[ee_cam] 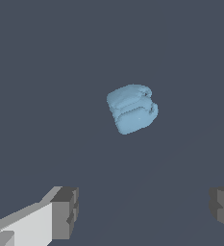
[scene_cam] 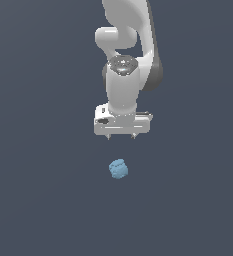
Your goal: Pick up the object and move it to a goal position.
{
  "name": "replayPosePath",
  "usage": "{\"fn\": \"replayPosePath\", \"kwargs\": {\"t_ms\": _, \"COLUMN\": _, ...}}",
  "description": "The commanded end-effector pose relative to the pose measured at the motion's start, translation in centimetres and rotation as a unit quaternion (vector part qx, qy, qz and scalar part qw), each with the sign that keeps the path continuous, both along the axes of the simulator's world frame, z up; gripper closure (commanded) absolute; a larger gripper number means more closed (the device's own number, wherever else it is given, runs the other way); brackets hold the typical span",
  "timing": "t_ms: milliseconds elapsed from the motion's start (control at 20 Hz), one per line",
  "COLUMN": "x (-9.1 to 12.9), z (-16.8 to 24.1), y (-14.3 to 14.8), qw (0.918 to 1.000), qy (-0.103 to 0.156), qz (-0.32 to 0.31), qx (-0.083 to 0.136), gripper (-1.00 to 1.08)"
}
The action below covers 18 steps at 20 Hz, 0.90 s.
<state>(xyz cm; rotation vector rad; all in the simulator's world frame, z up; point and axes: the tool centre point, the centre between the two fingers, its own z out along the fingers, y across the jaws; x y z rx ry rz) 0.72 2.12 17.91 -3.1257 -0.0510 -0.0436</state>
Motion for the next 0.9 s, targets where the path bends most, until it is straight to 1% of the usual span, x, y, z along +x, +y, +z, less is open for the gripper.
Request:
{"fn": "replayPosePath", "kwargs": {"t_ms": 0, "x": 0.0, "z": 0.0, "y": 0.0, "qw": 1.0, "qy": 0.0, "qz": 0.0, "qx": 0.0, "gripper": -0.92}}
{"fn": "replayPosePath", "kwargs": {"t_ms": 150, "x": 0.0, "z": 0.1, "y": 0.5, "qw": 1.0, "qy": 0.002, "qz": 0.002, "qx": 0.002, "gripper": -0.92}}
{"fn": "replayPosePath", "kwargs": {"t_ms": 400, "x": -0.2, "z": 0.4, "y": 2.3, "qw": 0.9999, "qy": 0.007, "qz": 0.008, "qx": 0.011, "gripper": -0.92}}
{"fn": "replayPosePath", "kwargs": {"t_ms": 650, "x": -0.1, "z": 0.3, "y": 2.3, "qw": 0.9999, "qy": 0.007, "qz": 0.009, "qx": 0.011, "gripper": -0.92}}
{"fn": "replayPosePath", "kwargs": {"t_ms": 850, "x": 0.5, "z": -0.2, "y": 2.1, "qw": 0.9997, "qy": 0.008, "qz": 0.021, "qx": 0.009, "gripper": -0.92}}
